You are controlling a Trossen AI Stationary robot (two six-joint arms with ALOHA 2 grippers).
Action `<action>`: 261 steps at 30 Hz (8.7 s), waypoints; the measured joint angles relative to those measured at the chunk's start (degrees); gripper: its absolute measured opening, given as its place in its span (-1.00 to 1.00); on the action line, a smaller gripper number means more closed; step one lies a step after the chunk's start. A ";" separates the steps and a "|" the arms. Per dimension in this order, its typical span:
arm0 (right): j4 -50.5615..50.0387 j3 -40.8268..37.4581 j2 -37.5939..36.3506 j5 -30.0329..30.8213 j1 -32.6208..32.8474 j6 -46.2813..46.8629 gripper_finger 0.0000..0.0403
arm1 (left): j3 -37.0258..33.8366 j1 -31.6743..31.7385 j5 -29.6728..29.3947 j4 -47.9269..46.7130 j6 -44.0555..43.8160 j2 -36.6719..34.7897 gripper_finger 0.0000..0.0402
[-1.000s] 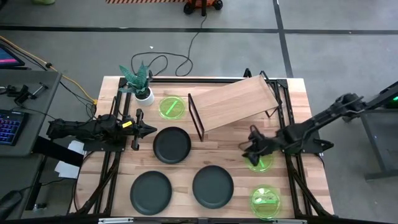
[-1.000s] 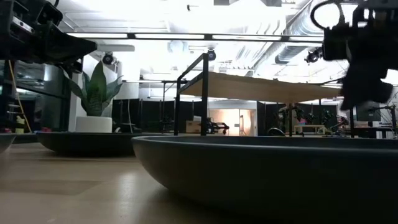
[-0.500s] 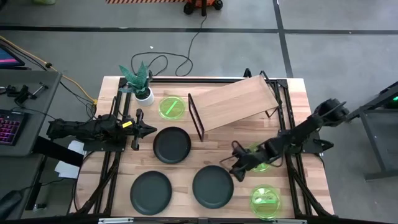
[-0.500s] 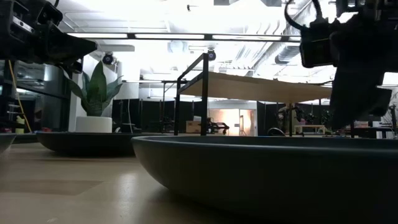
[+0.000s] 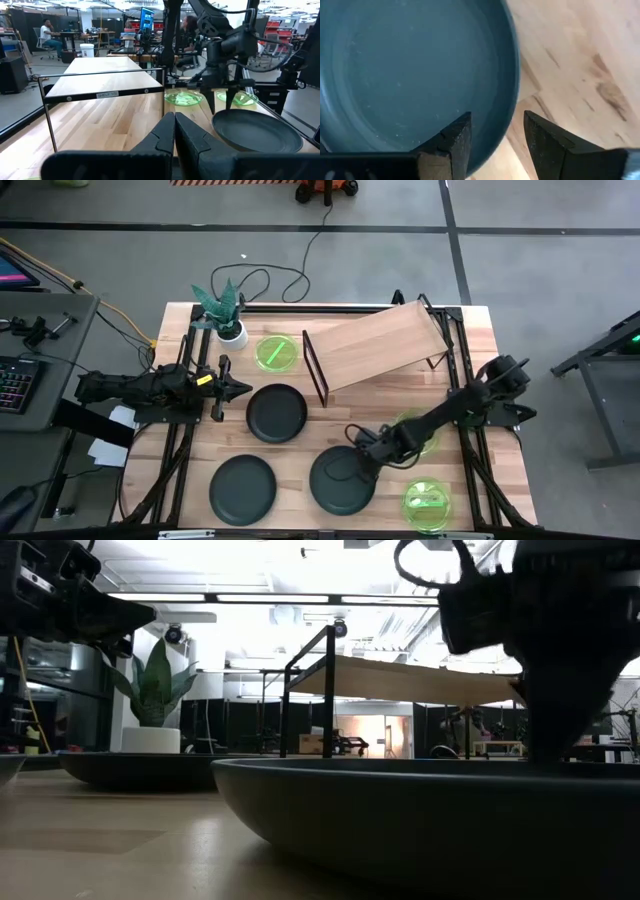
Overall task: Place and stack plates onto a shelf
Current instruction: Put the bottom right black plate on the shelf, then put the middle right green plate on the shelf
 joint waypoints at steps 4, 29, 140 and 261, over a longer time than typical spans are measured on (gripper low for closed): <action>-0.84 0.00 1.85 -0.23 0.00 1.21 -0.20 | 0.01 0.01 0.00 0.00 0.00 0.00 -0.98; -5.53 -0.13 -4.21 -13.66 -5.24 -19.97 -1.00 | 0.00 0.01 -0.01 0.00 0.00 0.00 -0.98; -16.97 -11.17 -54.31 25.22 -58.98 -30.88 -0.36 | 0.01 0.01 0.00 0.00 0.00 -0.02 -0.98; -32.11 -2.52 0.35 9.34 10.08 28.15 -0.98 | 0.01 0.00 0.01 0.00 0.00 -0.01 -0.98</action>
